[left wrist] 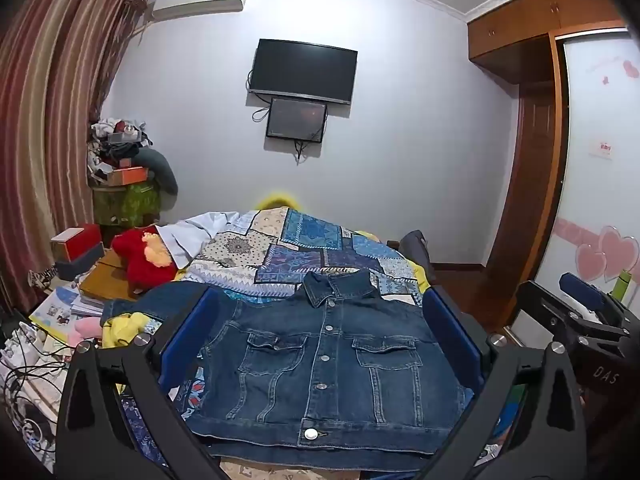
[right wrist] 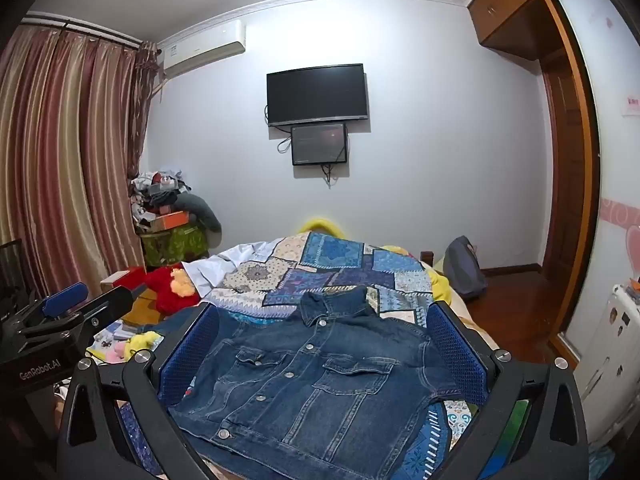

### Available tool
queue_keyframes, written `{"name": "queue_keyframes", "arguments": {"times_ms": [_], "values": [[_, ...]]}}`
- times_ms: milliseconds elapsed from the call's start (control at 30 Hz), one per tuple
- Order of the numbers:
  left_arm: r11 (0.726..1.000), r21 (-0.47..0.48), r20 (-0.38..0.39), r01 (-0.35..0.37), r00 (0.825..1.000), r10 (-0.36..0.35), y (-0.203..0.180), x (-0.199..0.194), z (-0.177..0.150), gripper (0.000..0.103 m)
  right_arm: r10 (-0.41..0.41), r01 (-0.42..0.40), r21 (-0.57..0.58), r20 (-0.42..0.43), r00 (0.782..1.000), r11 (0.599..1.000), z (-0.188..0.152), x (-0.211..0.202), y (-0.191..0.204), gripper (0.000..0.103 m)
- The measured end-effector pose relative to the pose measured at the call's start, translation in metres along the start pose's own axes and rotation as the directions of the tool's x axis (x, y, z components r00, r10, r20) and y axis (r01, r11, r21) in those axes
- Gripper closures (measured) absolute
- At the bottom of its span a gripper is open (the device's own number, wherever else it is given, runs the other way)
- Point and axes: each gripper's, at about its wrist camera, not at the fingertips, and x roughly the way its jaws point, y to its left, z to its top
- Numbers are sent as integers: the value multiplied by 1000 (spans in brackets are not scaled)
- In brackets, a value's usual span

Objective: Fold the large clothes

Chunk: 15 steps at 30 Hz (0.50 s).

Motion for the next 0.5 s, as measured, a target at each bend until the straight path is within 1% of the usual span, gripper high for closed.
{"name": "queue_keyframes", "arguments": {"times_ms": [267,300,500], "values": [[1000,6,-3,-9,1000,9,-2,4,2,1,1,-1,-2,2,1000,1000,0,1,0,0],[1000,12,10,-2,1000,2,2,2,3,1,1,-1,-1,2,1000,1000,0,1,-1,0],[1000,16,19,-4,1000,4,-2,-2,-1,0,-2,2,-6,4,1000,1000,0,0,-1,0]]}}
